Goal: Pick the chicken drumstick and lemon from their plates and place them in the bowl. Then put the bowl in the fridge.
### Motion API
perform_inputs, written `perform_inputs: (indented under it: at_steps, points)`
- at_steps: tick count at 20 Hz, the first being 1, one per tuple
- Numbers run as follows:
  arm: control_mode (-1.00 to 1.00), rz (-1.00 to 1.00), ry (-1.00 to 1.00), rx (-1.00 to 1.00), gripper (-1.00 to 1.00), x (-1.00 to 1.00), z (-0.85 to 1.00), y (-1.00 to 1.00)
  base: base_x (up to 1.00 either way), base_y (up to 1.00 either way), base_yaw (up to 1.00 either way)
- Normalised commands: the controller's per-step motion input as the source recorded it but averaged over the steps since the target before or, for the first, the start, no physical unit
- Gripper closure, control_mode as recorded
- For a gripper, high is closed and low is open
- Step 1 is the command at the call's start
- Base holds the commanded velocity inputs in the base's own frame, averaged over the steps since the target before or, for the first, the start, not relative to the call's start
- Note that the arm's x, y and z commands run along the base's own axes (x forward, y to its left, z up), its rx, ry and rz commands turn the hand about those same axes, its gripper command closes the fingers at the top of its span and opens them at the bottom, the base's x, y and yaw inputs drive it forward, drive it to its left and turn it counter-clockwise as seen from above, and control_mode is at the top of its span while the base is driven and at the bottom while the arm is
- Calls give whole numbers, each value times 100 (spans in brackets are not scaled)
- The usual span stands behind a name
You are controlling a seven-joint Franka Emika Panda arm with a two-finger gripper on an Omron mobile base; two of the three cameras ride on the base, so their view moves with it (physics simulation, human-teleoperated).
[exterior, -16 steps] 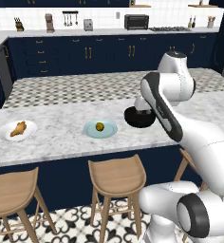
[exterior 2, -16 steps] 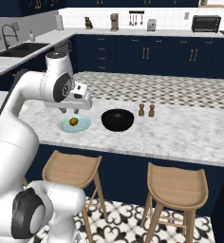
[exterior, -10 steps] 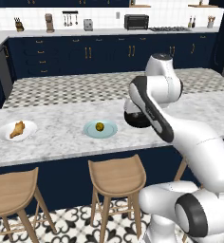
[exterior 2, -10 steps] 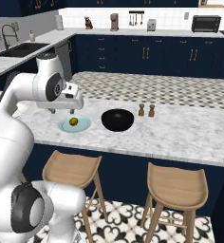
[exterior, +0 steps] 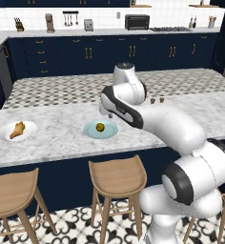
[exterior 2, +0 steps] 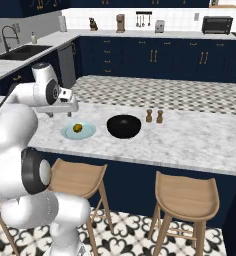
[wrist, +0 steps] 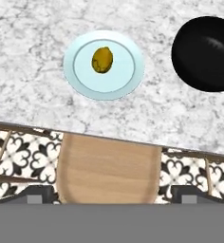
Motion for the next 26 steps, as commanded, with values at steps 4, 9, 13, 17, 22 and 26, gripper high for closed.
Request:
perform_inputs:
  at_steps: [4, 9, 13, 17, 22, 26]
  points:
    - [-100, 0, 8, 0, -100, 76, -49, 2, 0, 0, 0]
    - [-100, 0, 8, 0, -100, 51, -81, 5, 0, 0, 0]
    - [-100, 0, 11, 0, -100, 64, -50, 10, 0, 0, 0]
    - [-100, 0, 2, 1, -100, 65, -49, 1, 0, 0, 0]
    - [-100, 0, 2, 0, -100, 78, -45, 28, 0, 0, 0]
    - [-100, 0, 9, 0, -100, 44, -42, 33, 0, 0, 0]
